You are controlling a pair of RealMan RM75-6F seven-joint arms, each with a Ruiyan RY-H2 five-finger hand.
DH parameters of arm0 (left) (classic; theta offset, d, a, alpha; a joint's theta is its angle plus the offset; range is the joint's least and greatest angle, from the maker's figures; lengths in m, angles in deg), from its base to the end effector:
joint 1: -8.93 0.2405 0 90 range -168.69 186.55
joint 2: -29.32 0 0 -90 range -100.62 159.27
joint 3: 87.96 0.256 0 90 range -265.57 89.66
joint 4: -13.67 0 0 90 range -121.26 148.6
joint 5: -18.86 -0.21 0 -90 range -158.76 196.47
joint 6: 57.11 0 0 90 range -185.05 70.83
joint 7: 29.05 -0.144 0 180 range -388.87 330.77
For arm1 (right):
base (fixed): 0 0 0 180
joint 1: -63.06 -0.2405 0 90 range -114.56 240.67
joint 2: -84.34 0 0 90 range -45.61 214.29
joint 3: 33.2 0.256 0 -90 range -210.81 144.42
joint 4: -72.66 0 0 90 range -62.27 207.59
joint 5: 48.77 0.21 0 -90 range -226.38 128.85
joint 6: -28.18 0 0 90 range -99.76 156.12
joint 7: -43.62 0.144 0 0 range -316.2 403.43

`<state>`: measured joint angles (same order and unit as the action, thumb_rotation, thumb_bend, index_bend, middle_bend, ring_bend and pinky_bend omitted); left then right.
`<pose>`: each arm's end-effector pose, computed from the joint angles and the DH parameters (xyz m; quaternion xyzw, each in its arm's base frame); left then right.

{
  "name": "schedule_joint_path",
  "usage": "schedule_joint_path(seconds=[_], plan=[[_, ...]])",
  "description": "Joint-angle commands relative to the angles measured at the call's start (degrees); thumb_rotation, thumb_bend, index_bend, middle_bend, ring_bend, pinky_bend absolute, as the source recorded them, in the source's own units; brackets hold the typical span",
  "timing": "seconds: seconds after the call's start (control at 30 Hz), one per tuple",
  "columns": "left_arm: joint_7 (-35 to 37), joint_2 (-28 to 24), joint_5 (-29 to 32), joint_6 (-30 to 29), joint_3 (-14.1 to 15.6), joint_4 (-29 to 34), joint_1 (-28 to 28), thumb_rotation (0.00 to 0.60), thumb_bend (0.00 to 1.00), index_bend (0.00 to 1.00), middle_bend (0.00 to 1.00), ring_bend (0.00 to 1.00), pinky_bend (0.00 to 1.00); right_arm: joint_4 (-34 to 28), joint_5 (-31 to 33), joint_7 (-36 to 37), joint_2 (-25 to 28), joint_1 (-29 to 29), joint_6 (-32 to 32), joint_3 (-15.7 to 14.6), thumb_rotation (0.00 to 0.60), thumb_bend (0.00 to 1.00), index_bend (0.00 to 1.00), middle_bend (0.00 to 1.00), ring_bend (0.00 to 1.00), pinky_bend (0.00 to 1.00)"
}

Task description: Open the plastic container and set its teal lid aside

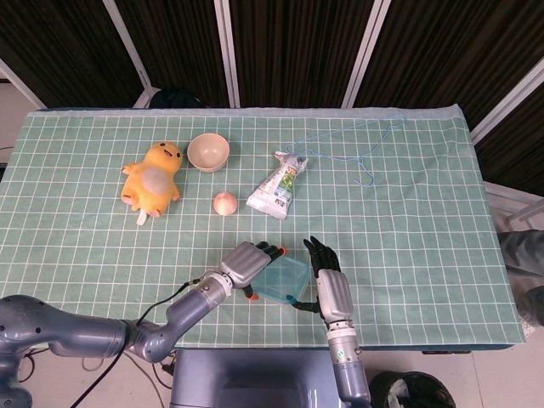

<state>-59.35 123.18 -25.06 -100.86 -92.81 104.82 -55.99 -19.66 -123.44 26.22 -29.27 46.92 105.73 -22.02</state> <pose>-0.0406 0.3121 -0.0889 -0.8605 -0.3457 -0.2775 0.2509 -0.1180 -0.2216 -0.0668 0.4991 -0.5645 0.5199 0.4024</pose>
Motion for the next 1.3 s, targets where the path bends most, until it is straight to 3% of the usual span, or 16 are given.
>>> schedule_joint_path(seconds=[0.03,0.23,0.4,0.6,0.83,1.3], plan=[[0.6,-0.4,-0.5,0.3,-0.2,0.3,-0.1,0.6,0.07,0.12,0.19,0.16,0.36,0.4,-0.3,0.4,0.0,0.0,0.2,-0.3,0.6,0.25,0.0,0.0,0.0,0.0],[1.3,-1.2,-0.9,0.2,-0.1,0.8,-0.1,0.6,0.0,0.0,0.01,0.0,0.21,1.4,-2.4,3.0,0.3,0.0,0.7,-1.4,0.6,0.25,0.26,0.02,0.0,0.0],[0.5,-1.4,-0.6,-0.8,0.3,1.8,-0.3,0.6,0.0,0.0,0.0,0.0,0.13,1.3,-2.5,3.1,0.2,-0.1,0.7,-1.8,0.6,0.26,0.42,0.05,0.0,0.0],[0.0,-2.1,-0.3,-2.0,0.5,3.1,-0.2,0.6,0.0,0.0,0.0,0.0,0.13,1.4,-1.6,2.7,0.0,-0.2,0.6,-1.1,0.6,0.46,0.57,0.07,0.0,0.0],[0.7,-3.3,-1.1,-3.2,0.5,4.9,0.5,0.6,0.0,0.0,0.0,0.0,0.13,1.0,-1.4,2.4,0.7,-0.6,0.5,-0.6,0.6,0.68,0.66,0.08,0.0,0.0],[4.9,-7.9,-7.7,-8.5,-0.2,9.5,4.7,0.6,0.0,0.0,0.0,0.0,0.13,-1.3,-2.4,3.4,2.5,-1.4,1.4,1.3,0.6,0.7,0.67,0.09,0.0,0.0]])
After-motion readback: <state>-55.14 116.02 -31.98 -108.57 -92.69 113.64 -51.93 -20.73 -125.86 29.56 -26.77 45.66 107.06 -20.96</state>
